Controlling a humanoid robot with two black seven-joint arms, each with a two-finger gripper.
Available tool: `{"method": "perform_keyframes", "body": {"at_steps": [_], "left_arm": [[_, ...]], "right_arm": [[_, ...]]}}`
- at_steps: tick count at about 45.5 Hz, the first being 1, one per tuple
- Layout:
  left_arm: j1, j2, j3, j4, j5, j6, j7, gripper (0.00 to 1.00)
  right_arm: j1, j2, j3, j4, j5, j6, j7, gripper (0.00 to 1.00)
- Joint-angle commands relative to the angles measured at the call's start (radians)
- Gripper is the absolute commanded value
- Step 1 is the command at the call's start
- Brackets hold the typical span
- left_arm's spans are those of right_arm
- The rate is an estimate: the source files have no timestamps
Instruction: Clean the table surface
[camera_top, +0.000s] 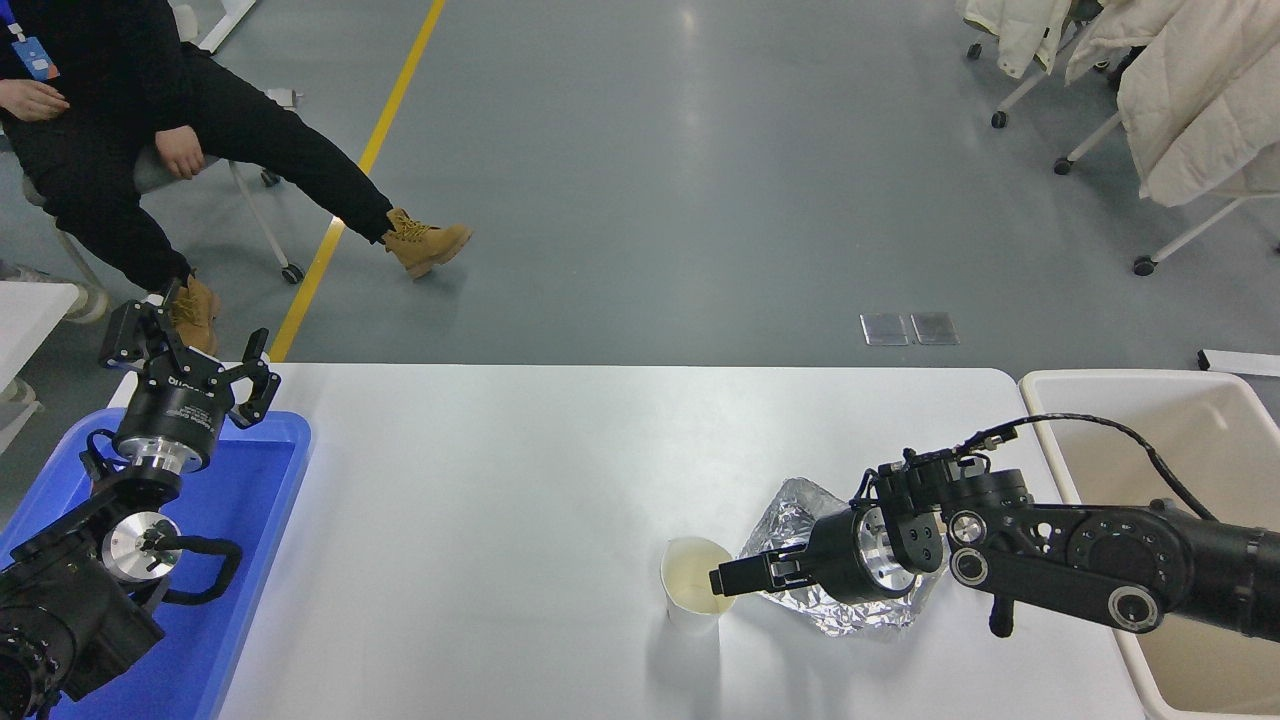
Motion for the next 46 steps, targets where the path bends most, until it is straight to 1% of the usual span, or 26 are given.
{"method": "perform_keyframes", "body": {"at_steps": [1,20,27,34,37,42,44,46], "left_arm": [[0.0,0.0,0.0,0.001,0.0,0.0,0.0,1.0],[0.0,0.0,0.0,-0.001,0.0,0.0,0.0,1.0],[0.0,0.0,-0.001,0.001,0.0,0.0,0.0,1.0],[0.0,0.0,0.0,0.001,0.0,0.0,0.0,1.0],[0.0,0.0,0.0,0.001,0.0,0.0,0.0,1.0],[0.0,0.0,0.0,-0.001,0.0,0.0,0.0,1.0],[0.0,0.0,0.0,-0.001,0.0,0.0,0.0,1.0],[0.0,0.0,0.0,0.001,0.0,0.0,0.0,1.0]], "right_arm": [[-0.004,0.014,-0.002,-0.027,0.003,0.002,-0.006,0.99],[-0.024,0.066,-0.014,-0.082,-0.012,0.002,-0.006,0.93],[-0.032,0.089,-0.016,-0.108,-0.014,0.002,-0.006,0.86],[-0.04,0.109,-0.016,-0.139,-0.037,0.002,-0.006,0.67],[-0.041,0.112,-0.016,-0.142,-0.058,0.002,-0.006,0.57],[-0.041,0.129,-0.016,-0.16,-0.066,0.003,-0.006,0.33],[-0.041,0.129,-0.016,-0.162,-0.066,0.016,-0.006,0.2],[-0.041,0.129,-0.016,-0.162,-0.066,0.034,-0.006,0.01]]}}
